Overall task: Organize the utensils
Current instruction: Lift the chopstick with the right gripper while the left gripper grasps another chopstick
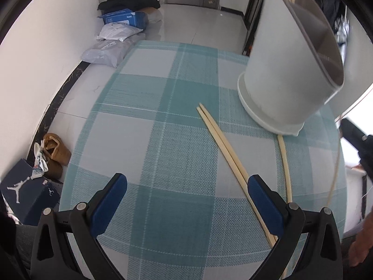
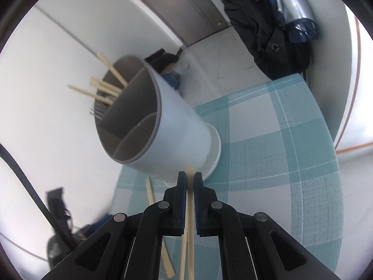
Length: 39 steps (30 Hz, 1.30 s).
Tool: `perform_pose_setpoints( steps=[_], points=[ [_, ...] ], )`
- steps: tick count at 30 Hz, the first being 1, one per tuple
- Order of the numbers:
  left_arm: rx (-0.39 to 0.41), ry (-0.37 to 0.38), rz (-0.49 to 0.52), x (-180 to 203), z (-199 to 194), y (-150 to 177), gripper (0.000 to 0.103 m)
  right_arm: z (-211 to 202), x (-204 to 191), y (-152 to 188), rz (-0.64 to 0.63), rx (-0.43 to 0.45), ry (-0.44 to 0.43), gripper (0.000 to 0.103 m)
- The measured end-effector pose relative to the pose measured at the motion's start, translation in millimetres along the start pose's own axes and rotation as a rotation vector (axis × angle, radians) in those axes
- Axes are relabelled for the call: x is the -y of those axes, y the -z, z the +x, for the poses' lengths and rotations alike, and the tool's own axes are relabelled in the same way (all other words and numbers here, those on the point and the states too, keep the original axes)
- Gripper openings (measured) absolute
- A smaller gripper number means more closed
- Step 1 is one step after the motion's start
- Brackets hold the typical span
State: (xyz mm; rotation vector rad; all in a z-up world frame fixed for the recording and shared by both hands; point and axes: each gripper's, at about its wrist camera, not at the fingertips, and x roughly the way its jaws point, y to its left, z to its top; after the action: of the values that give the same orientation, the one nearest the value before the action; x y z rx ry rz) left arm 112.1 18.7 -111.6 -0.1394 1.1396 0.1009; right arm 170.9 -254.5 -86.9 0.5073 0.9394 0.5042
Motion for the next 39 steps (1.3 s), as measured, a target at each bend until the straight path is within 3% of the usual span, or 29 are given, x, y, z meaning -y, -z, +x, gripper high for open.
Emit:
perform_pose_setpoints(
  steps=[6,13,20,23,28,32,39],
  points=[
    [-0.048,-0.052,0.045,8,11,3,0.102,-15,4,-6,-0.001,0.041,-0.037,0.005],
    [-0.09,-0.023,0.001,3,14,-1,0.102,-29,-1,-3,-0.055,0.071,-0.033,0.005],
    [-0.114,-0.059,0.085,17,20,-8,0.102,-39,-4,-6,-0.063,0.098,-0.044,0.005],
    [-0.176,-0.071,0.08,12,22,-13,0.102,-42,-6,-7,-0.065,0.104,-0.047,0.005],
    [-0.207,-0.066,0.033,-7,28,-24,0.102,-47,-6,-7,-0.07,0.11,-0.048,0.005],
    [-0.205,-0.083,0.005,-13,35,-37,0.098,-49,-6,-7,-0.068,0.115,-0.052,0.005],
    [-0.188,-0.09,0.011,-9,39,-57,0.076,-50,-5,-9,-0.062,0.121,-0.051,0.005]
  ],
)
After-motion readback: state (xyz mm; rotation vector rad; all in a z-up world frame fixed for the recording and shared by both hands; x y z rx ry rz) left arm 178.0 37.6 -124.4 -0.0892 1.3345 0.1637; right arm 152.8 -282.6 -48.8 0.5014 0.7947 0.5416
